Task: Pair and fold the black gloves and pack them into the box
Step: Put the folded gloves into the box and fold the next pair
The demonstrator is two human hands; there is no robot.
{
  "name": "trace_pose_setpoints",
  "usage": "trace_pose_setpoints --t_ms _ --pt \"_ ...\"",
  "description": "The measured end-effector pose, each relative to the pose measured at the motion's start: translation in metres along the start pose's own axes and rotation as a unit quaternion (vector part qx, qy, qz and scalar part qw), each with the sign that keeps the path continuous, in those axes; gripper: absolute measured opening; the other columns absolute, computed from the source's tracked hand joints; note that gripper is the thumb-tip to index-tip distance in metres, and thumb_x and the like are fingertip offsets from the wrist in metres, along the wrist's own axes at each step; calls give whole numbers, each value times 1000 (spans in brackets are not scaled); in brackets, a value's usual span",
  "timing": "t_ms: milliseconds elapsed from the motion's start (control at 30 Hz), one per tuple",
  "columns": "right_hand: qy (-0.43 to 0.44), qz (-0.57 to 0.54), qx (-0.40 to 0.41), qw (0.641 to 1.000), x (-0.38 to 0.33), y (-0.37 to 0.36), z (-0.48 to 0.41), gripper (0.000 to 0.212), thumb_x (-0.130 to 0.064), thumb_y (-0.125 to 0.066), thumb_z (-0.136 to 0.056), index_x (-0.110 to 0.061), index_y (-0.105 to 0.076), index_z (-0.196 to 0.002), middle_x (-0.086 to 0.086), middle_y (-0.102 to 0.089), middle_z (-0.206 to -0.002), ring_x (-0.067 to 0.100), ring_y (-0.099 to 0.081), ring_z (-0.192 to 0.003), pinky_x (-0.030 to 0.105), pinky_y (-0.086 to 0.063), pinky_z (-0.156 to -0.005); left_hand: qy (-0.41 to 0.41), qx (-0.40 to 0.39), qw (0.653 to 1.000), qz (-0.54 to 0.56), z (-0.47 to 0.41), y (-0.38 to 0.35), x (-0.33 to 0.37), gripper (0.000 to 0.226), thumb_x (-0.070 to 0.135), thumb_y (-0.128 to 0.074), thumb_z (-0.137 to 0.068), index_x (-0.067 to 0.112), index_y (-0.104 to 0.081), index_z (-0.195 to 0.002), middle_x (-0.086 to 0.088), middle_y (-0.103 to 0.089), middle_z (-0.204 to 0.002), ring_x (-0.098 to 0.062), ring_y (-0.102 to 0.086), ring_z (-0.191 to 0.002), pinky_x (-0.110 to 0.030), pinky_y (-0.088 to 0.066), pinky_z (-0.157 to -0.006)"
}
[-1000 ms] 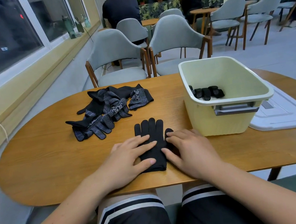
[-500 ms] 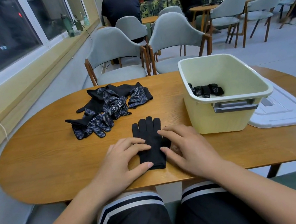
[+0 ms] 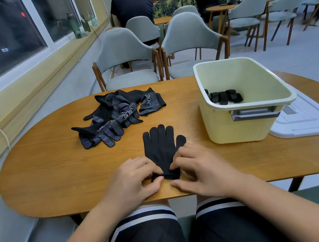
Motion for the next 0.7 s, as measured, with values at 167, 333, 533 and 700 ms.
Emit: trace_pose_setpoints --t_ms 167,333,533,700 --pt "5 12 19 1000 1 -2 -2 24 -41 -69 -103 -21 -72 -117 -7 -63 -106 18 -58 -96 40 -51 -81 77 4 994 83 -7 2 -4 16 25 -82 -91 33 -76 -103 16 -69 -88 -12 -65 -78 -29 -55 -72" --pt "-19 -32 41 998 3 -2 -2 20 -37 -64 -109 -21 -74 -114 -8 -64 -105 15 -60 -96 36 -53 -83 99 -37 988 110 -10 -1 -6 41 35 -89 -85 40 -69 -120 13 -66 -95 -17 -63 -87 -27 -53 -79" --pt "-46 -62 36 996 4 0 -2 19 -38 -63 -109 -24 -75 -110 -11 -59 -105 11 -58 -97 33 -52 -85 157 0 972 174 -7 1 -14 25 31 -86 -90 42 -74 -109 10 -72 -91 -15 -66 -75 -26 -55 -78" --pt "-65 -64 30 995 4 0 -2 20 -38 -60 -109 -25 -73 -103 -12 -53 -102 9 -55 -93 35 -51 -81 167 3 967 194 -9 1 -13 5 33 -83 -92 36 -79 -93 9 -74 -85 -11 -63 -72 -25 -50 -71"
Point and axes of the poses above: each hand's wrist, its own z-axis away from the middle knuckle, its own y-axis out of the back of the hand, x = y × z, the point moved 2 cm from there along -z, towards the middle knuckle
